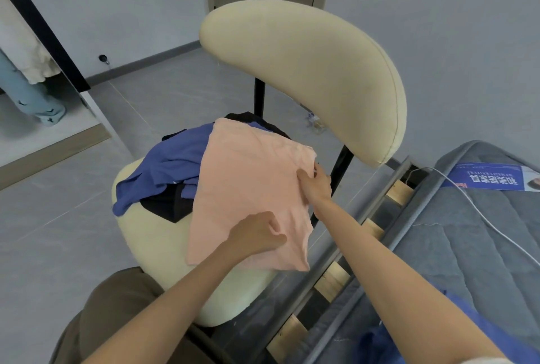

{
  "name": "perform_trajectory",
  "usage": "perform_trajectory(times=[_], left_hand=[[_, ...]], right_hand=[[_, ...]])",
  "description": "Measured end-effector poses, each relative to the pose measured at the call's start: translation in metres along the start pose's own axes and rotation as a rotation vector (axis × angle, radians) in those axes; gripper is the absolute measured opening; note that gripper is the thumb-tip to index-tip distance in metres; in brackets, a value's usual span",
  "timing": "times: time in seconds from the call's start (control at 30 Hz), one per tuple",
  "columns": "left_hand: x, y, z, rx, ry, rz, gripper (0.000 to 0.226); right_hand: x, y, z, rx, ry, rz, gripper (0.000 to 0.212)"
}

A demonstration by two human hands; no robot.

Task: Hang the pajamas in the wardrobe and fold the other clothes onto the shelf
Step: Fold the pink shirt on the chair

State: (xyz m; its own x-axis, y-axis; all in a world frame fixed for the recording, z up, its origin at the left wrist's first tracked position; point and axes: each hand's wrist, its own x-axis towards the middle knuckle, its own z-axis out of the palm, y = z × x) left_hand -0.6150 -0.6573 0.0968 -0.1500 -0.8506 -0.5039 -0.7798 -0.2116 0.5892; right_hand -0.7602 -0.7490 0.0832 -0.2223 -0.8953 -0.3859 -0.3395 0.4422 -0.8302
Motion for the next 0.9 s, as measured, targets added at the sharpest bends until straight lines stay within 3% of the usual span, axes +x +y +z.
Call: perform_trajectory(times=[0.13,0.2,0.3,0.43,0.53,0.7,0.9], left_hand=[[-0.001,-0.025,-0.033,-0.075,0.23,0.005,0.014],[0.003,-0.038,-0.045,-0.085,0.397,-0.03,0.022],[0.013,-0.057,-0.057,-0.03,0.632,-0.199,0.044],[0.023,-0.07,-0.069,-0.274,0.537,-0.331,0.073],[0.027,-0.074,-0.079,-0.375,0.502,-0.382,0.075],[0.03,-0.072,-0.091,-0.691,0.356,-0.343,0.052],[0.024,-0.072,-0.1,-0.737,0.455,-0.225,0.026]], right_hand=[[-0.012,0.012,0.007,0.027,-0.086,0.085,0.089],[-0.017,0.021,0.009,0.069,-0.13,0.155,0.099],[-0.019,0.027,0.01,0.166,-0.178,0.225,0.091],[-0.018,0.023,0.006,0.286,-0.155,0.226,0.068],[-0.02,0.016,-0.001,0.338,-0.233,0.267,0.061],[-0.024,0.01,-0.014,0.242,-0.347,0.195,0.066],[-0.038,-0.004,-0.022,0.076,-0.264,-0.079,0.062]])
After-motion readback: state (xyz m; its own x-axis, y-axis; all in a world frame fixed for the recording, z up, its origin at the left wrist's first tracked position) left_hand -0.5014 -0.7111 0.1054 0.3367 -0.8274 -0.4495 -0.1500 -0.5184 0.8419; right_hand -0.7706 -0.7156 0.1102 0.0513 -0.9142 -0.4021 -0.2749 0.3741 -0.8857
